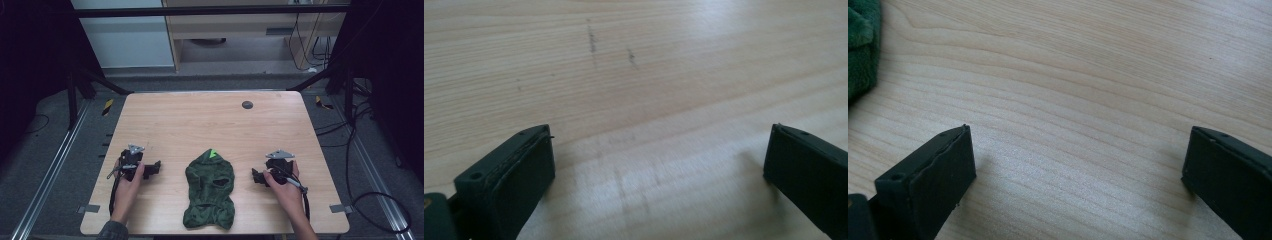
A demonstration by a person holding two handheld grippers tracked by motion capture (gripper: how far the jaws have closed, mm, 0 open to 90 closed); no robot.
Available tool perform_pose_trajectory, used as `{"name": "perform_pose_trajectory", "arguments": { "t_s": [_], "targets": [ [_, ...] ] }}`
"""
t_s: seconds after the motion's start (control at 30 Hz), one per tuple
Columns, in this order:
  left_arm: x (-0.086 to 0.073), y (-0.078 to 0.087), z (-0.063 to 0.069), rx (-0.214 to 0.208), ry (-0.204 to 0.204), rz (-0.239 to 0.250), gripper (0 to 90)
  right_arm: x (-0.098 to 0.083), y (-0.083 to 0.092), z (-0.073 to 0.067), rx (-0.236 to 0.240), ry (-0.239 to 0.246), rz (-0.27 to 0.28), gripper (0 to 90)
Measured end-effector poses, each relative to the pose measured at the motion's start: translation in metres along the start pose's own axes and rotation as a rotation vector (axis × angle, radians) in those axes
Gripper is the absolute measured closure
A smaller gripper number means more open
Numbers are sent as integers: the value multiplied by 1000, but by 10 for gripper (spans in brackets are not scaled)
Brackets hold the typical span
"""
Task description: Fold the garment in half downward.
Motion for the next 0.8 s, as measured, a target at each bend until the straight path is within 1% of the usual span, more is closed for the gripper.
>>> {"name": "perform_pose_trajectory", "arguments": {
  "t_s": [0.17,0.33,0.37,0.4,0.47,0.5,0.57,0.6,0.63,0.7,0.77,0.8],
  "targets": [
    [-2,1,2,-2,-5,-1,0,0,0,0,-1,4,1,7],
    [-4,5,7,-19,-24,-10,0,0,0,0,2,3,2,8],
    [-4,5,9,-27,-33,-14,0,0,0,0,4,1,2,12],
    [-3,7,14,-49,-44,-15,25,0,0,-1,5,5,7,50],
    [-1,7,19,-71,-39,-8,30,2,1,-3,7,16,14,117],
    [0,8,21,-88,-40,-15,37,3,2,-5,13,18,13,153],
    [2,10,27,-135,-59,-6,48,6,3,-11,26,34,13,179],
    [2,10,27,-135,-59,-6,42,8,4,-13,32,44,18,202],
    [4,12,33,-162,-74,14,41,10,5,-16,42,49,24,214],
    [5,12,41,-186,-85,24,39,14,8,-23,72,56,39,229],
    [7,12,46,-205,-91,27,38,18,10,-28,101,52,51,275],
    [7,12,46,-205,-91,27,39,18,10,-28,101,52,51,275]
  ]
}}
Point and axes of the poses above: each handheld gripper's, and its own axes: y roughly backward along the jaws, x roughly out of its top, z roughly to its right, the point moved 2 cm from there along -y, roughly forward along the jaws, and after that the axes turned 6 degrees about -z, right-handed, at the moved point
